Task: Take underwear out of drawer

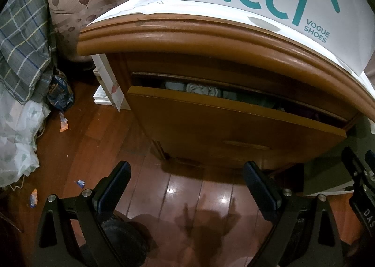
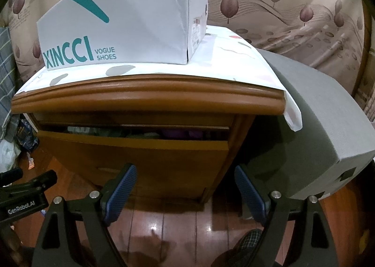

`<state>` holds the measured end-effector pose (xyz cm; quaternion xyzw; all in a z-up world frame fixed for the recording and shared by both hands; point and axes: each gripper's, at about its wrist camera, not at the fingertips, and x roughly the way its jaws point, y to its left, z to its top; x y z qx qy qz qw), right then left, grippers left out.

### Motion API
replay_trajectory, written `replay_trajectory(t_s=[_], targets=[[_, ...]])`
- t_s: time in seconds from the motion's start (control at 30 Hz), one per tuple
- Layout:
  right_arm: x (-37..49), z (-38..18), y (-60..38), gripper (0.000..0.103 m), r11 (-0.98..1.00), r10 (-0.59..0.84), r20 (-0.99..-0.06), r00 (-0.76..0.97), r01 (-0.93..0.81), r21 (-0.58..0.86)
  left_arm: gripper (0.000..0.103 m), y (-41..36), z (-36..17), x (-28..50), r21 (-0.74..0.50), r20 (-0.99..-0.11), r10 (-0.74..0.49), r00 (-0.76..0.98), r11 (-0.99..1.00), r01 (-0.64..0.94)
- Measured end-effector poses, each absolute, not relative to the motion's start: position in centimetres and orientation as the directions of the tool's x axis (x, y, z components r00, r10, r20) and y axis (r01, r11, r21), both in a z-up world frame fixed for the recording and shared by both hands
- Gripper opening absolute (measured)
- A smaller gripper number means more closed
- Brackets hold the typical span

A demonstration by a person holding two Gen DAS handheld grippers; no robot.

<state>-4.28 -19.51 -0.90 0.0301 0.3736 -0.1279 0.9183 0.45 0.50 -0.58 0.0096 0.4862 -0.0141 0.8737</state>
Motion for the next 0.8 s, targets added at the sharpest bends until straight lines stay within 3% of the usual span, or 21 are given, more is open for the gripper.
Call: replay_trajectory(t_s=[0.8], targets=[[-4.08,-0.97,-20.26,0.088,0.964,-0.210,-0.700,0.683,0.265,-0.031,0.096,0.62,-0.59,0.23,-0.013,-0.842,-0.025,0.539,1.000,0.028]])
